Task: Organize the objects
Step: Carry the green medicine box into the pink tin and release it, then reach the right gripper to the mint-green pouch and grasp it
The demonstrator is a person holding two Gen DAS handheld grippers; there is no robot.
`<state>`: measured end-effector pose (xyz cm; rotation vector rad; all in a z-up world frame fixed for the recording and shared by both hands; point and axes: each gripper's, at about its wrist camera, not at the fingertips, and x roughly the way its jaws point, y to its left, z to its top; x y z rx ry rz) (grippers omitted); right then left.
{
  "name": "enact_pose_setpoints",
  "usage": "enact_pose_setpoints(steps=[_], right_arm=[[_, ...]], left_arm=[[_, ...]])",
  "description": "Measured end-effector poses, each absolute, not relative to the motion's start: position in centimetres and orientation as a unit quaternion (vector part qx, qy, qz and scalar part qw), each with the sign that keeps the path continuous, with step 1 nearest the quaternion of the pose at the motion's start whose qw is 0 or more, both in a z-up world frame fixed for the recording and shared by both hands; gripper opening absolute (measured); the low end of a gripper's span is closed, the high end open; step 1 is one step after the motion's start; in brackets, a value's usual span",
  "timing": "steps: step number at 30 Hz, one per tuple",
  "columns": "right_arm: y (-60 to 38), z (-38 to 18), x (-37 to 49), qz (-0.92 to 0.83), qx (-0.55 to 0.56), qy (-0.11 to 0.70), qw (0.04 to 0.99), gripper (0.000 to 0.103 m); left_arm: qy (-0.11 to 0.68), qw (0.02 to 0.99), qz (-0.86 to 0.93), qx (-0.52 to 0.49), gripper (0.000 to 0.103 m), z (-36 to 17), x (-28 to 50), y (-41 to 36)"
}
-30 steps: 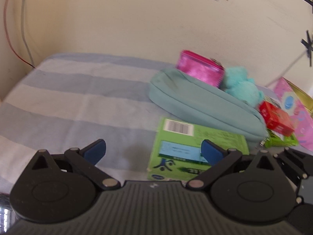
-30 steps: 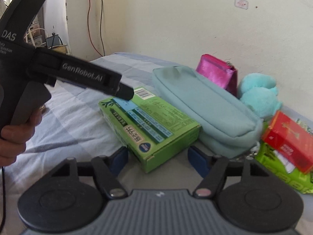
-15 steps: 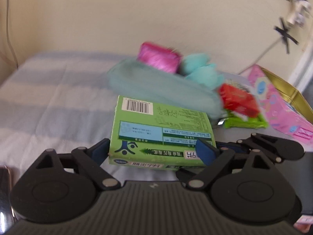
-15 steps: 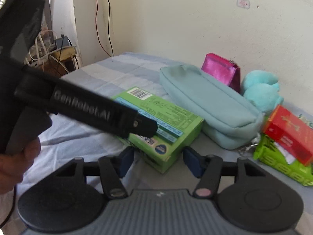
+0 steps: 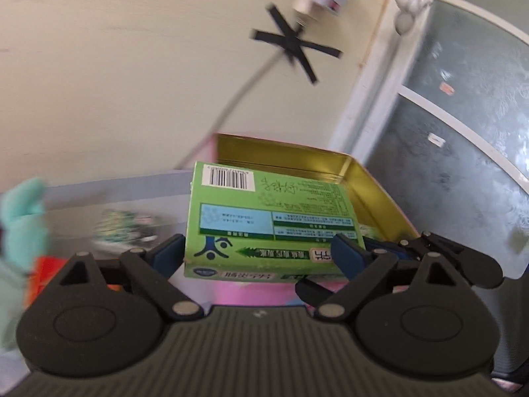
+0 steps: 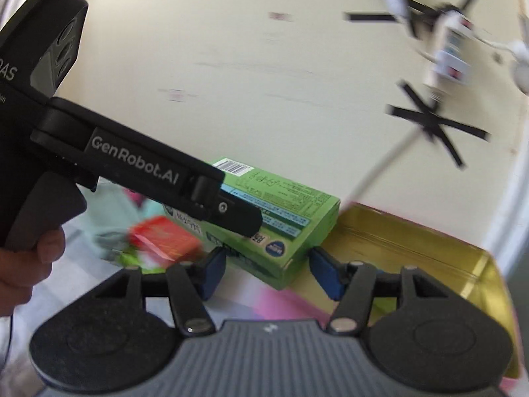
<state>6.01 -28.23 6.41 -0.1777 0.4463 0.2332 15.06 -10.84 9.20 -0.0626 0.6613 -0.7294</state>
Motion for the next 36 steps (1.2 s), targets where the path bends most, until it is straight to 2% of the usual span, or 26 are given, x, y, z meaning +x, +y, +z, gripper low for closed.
enact_pose_setpoints(steps=[5,7,9,11,17,21,25,31,36], right_arm=[[-33.8,5.0,8.5,0.08,-0.051,0.25,0.964,0.06],[-34.9,4.1,8.9,0.073,-0.044,0.255,0.963,0.068],[-35.1,3.5,8.8,0.066,-0.045,0.256,0.963,0.082],[-35.2,3.0,8.1,0.058,-0.045,0.251,0.965,0.086],[-33.4,4.3,4.1,0.082,-0.001,0.195,0.977,0.077],[-30.4,4.2,3.5,0.139,0.007,0.187,0.972,0.056],[-24.8,2.8,4.2,0.225,0.009,0.236,0.945,0.043],[-14.1,1.1,5.5,0.314,-0.013,0.281,0.907,0.041],[-7.6,0.4,7.5,0.343,-0.018,0.307,0.887,0.044]], left_arm=[[0.342,0.867,-0.363,0.002,0.095,7.0,16.4,-17.2],[0.341,0.868,-0.359,0.021,0.096,6.5,16.5,-18.4],[0.337,0.873,-0.352,0.038,0.096,6.3,16.5,-19.0],[0.332,0.877,-0.345,0.048,0.096,6.5,16.2,-18.8],[0.284,0.902,-0.321,0.042,0.097,7.9,12.5,-13.3],[0.277,0.923,-0.266,0.033,0.1,6.5,9.1,-5.6],[0.303,0.936,-0.176,0.024,0.1,4.0,7.3,2.9],[0.332,0.939,-0.064,-0.054,0.1,3.0,8.1,14.5],[0.298,0.953,-0.017,-0.057,0.1,5.9,13.8,19.9]])
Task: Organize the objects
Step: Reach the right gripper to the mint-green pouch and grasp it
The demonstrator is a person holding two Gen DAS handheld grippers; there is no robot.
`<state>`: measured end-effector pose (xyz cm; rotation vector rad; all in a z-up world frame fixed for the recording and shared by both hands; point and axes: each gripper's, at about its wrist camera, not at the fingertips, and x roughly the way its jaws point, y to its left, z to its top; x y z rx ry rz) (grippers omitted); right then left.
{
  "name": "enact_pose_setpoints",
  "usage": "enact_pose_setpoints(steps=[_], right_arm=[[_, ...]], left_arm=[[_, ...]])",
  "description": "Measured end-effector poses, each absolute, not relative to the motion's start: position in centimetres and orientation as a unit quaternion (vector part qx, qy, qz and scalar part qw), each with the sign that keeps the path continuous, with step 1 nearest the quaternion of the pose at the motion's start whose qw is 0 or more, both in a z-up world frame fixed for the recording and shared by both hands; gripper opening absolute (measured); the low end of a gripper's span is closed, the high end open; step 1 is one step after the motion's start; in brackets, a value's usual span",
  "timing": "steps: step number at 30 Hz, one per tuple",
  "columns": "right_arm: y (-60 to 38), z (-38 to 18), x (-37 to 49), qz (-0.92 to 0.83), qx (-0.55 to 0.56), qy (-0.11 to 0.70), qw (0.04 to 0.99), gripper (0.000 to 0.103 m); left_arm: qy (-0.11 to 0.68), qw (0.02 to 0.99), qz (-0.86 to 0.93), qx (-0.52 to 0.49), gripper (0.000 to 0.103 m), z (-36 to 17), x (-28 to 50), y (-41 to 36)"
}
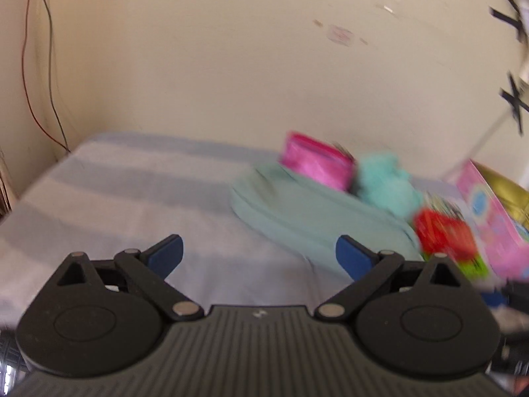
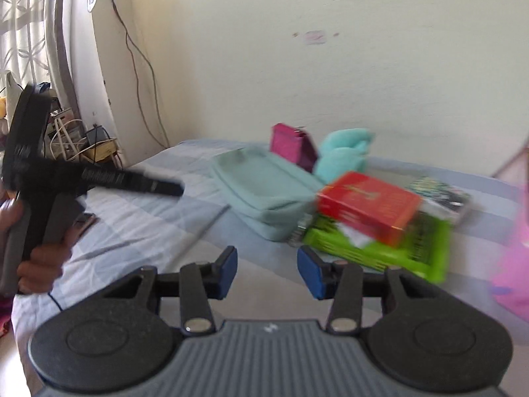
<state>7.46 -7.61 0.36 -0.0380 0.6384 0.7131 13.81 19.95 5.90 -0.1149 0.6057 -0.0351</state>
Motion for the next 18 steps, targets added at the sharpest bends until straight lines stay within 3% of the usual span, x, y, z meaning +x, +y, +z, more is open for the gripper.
enact_pose_setpoints(steps=[8,10,12,15,16,18], right_arm=[[-4.4,-0.5,11.4,0.31,-0.013,0.316,0.896,0.054],[-3.7,-1.0,12.0,0.303,-0.034,0.317,0.898,0.06],[-3.0,-1.6,12.2,0.298,-0.057,0.311,0.901,0.075],[-1.8,-2.4,11.7,0.283,-0.113,0.293,0.906,0.077],[-1.6,-2.6,11.4,0.278,-0.13,0.284,0.909,0.077],[-1.1,-3.1,11.1,0.271,-0.153,0.272,0.911,0.078]], left_arm=[[0.317,0.947,-0.035,-0.042,0.103,5.0,23.9,22.1],[0.329,0.943,-0.036,-0.034,0.103,3.7,25.4,22.0],[0.349,0.935,-0.045,-0.042,0.103,2.4,26.5,21.9],[0.387,0.918,-0.061,-0.058,0.103,0.4,27.4,21.4],[0.384,0.919,-0.058,-0.059,0.101,0.1,27.2,21.2],[0.375,0.922,-0.077,-0.06,0.081,0.5,26.4,20.7]])
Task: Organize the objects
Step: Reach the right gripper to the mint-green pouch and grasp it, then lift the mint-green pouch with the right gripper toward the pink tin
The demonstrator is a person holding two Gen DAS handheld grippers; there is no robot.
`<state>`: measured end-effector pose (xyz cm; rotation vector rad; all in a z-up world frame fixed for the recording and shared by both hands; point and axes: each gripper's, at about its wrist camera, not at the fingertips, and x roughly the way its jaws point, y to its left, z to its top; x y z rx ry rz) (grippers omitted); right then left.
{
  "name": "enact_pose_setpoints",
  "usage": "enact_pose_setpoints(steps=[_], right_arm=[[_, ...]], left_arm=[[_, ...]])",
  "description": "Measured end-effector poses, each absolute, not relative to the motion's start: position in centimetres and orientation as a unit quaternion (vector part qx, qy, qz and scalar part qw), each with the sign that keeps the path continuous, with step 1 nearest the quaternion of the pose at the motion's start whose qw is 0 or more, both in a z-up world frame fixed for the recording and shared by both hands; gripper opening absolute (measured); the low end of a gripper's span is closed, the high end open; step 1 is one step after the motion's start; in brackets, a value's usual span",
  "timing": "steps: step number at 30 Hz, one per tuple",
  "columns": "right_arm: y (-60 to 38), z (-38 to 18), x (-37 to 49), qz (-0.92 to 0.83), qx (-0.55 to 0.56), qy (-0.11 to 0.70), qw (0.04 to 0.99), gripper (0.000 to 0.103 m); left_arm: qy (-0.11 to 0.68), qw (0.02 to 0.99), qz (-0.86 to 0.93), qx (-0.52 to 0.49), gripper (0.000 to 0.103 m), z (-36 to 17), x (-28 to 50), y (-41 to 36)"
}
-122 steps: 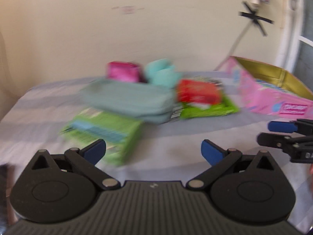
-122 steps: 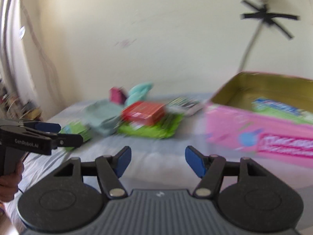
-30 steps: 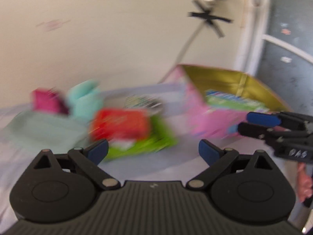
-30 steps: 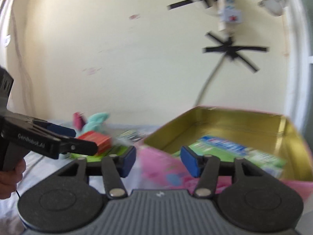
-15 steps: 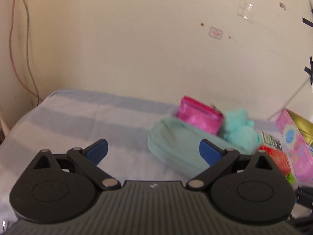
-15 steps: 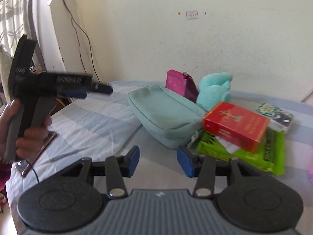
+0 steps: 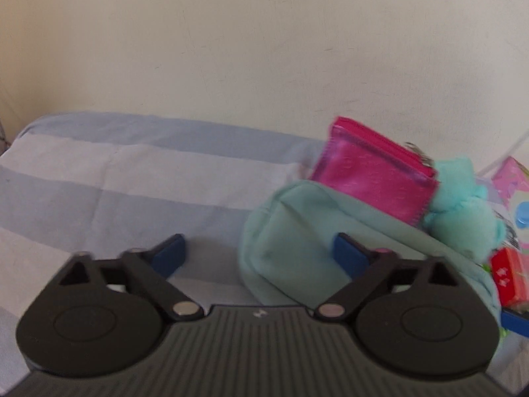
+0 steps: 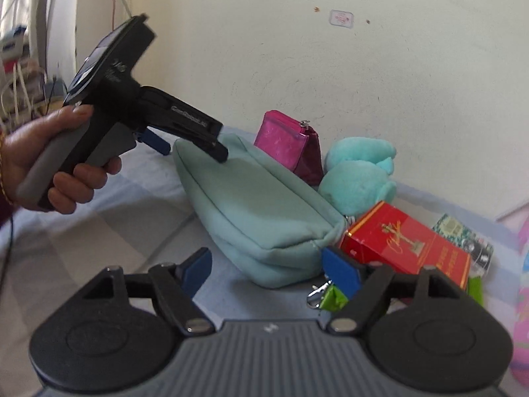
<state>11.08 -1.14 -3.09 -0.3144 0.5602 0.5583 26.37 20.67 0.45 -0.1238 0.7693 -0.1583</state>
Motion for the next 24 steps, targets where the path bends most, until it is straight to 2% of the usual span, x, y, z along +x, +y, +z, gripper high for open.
enact_pose_setpoints(steps=[1,2,3,5,9,14,19,22,24], right_arm=[[-0.8,-3.2,11.0,0.267,-0.163,0.265,0.912,0.077],[-0.5,-3.2,10.9,0.26,-0.174,0.257,0.914,0.071],[-0.4,-3.2,10.6,0.248,-0.19,0.246,0.918,0.057],[-0.8,-3.0,10.4,0.25,-0.192,0.244,0.917,0.053],[-2.8,-2.0,7.9,0.283,-0.166,0.249,0.911,0.051],[-6.4,-0.9,1.8,0.333,-0.141,0.242,0.9,0.052],[-10.0,-1.1,-2.7,0.322,-0.151,0.24,0.903,0.052],[-12.2,-1.3,-4.8,0.298,-0.158,0.238,0.911,0.047],[-13.9,-1.3,-5.7,0.283,-0.151,0.239,0.917,0.048]], left_arm=[[0.38,0.918,-0.092,-0.072,0.061,0.8,26.1,20.5],[0.387,0.915,-0.083,-0.072,0.061,1.2,25.6,20.2],[0.394,0.915,-0.07,-0.059,0.061,1.6,25.0,19.8],[0.396,0.915,-0.063,-0.039,0.061,2.2,22.9,19.3],[0.398,0.914,-0.07,-0.028,0.061,3.1,16.8,19.6],[0.4,0.909,-0.092,-0.067,0.061,2.9,9.6,20.3],[0.394,0.909,-0.108,-0.086,0.061,1.8,5.2,17.1],[0.388,0.912,-0.112,-0.068,0.062,1.5,3.6,14.0],[0.385,0.913,-0.12,-0.057,0.067,1.3,3.1,11.7]])
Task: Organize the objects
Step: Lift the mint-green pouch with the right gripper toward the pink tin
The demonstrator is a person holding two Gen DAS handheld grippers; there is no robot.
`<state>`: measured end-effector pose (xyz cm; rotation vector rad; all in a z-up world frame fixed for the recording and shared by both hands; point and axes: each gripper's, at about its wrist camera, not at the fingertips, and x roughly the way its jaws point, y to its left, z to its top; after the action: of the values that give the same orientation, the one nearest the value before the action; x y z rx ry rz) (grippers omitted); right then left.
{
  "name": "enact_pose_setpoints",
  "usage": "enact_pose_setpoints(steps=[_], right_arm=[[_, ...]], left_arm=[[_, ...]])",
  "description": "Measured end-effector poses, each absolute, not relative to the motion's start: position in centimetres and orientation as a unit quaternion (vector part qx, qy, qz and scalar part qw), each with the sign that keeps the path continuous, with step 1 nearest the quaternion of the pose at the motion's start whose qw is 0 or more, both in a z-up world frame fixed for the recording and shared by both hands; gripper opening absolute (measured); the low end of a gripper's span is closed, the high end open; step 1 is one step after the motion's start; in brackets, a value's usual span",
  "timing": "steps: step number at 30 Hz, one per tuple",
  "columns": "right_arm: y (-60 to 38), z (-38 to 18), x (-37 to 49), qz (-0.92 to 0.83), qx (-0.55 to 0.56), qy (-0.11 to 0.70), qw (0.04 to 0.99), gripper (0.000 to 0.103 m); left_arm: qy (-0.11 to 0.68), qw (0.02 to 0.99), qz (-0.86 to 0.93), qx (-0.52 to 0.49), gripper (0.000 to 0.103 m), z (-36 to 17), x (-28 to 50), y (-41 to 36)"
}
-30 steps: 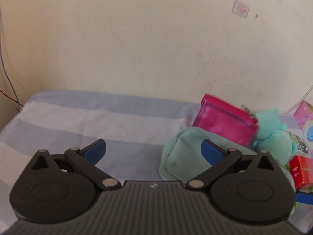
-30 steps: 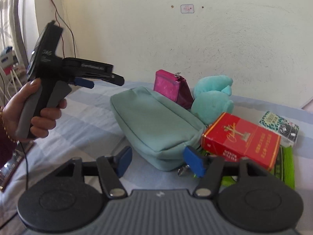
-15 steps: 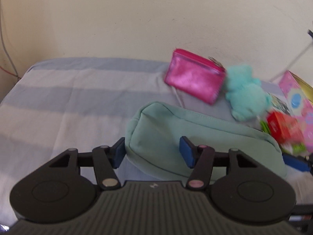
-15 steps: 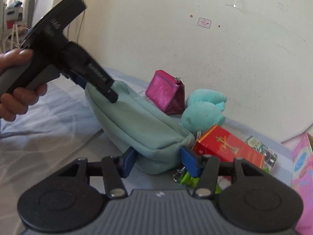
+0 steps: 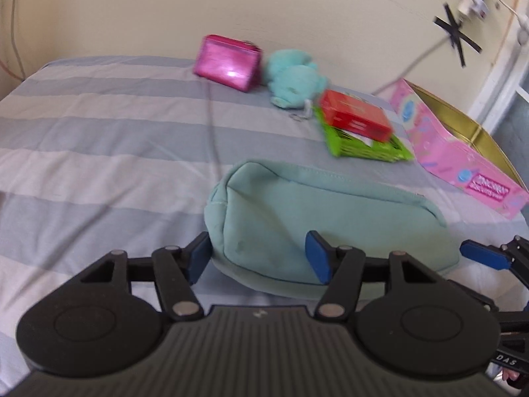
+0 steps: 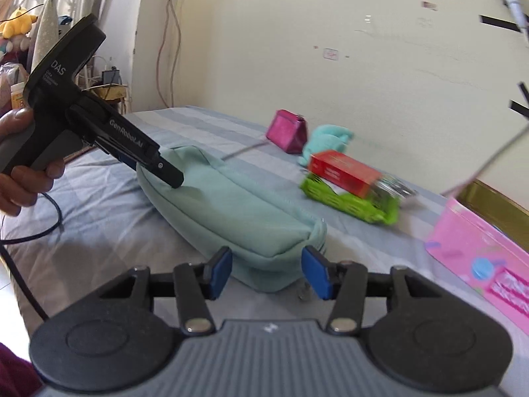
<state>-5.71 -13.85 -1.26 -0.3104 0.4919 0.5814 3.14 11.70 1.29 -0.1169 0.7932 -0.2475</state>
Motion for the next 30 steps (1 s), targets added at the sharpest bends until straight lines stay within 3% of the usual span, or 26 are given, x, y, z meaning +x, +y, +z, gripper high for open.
enact_pose_setpoints(steps=[5,8,21,30], right_arm=[[-18.3,-1.6,-8.1,0.232,-0.125,0.245,0.933,0.068],[-21.2,-1.9,-8.8,0.218,-0.084,0.256,0.938,0.073],[-27.6,-3.3,-6.6,0.2,0.173,0.319,0.91,0.075],[-27.5,-3.8,-6.1,0.196,0.206,0.332,0.9,0.075]], left_arm=[[0.39,0.906,-0.158,-0.04,0.075,1.0,2.5,6.6],[0.385,0.911,-0.149,-0.013,0.082,0.9,2.3,4.3],[0.342,0.936,-0.067,0.058,0.088,1.8,0.2,3.8],[0.338,0.937,-0.064,0.053,0.091,1.7,0.1,4.0]])
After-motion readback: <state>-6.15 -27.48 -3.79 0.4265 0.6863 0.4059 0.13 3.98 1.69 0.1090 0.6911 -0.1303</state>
